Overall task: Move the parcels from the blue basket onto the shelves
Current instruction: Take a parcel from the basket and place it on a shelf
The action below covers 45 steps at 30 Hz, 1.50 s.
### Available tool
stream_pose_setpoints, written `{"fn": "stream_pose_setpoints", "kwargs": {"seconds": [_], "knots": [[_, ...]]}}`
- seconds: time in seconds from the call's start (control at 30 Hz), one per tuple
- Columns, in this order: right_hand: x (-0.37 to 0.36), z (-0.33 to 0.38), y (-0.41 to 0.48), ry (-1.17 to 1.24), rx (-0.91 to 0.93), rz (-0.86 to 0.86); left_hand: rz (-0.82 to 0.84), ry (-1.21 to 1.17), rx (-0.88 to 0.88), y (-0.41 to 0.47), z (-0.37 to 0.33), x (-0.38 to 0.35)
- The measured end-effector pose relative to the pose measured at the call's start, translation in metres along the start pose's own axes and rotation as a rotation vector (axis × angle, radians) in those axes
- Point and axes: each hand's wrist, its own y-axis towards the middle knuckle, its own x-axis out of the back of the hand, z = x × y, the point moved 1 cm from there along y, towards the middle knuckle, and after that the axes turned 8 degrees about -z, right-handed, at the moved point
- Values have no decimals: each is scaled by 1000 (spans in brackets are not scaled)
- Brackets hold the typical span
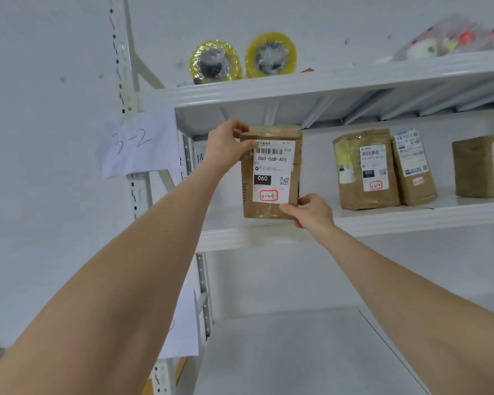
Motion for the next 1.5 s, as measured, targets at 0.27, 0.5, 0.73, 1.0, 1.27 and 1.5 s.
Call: {"fn": "stream_pose_setpoints", "kwargs": {"seconds": [0.27,0.5,0.73,1.0,1.27,1.5], "knots": [[-50,-11,27,-310,176,39,-3,70,82,28,57,-13],[-82,-19,36,-460,232,61,-7,124,143,36,87,-11],[-101,-16,37,-589,217,94,11,306,133,38,103,-9],[-93,-10,30,-717,302,6,143,734,-103,37,106,-21],[-113,11,16,-735,811,-21,177,989,-273,29,97,-28],[-133,5,12,-711,763,113,147,1029,-294,28,96,-31]]}}
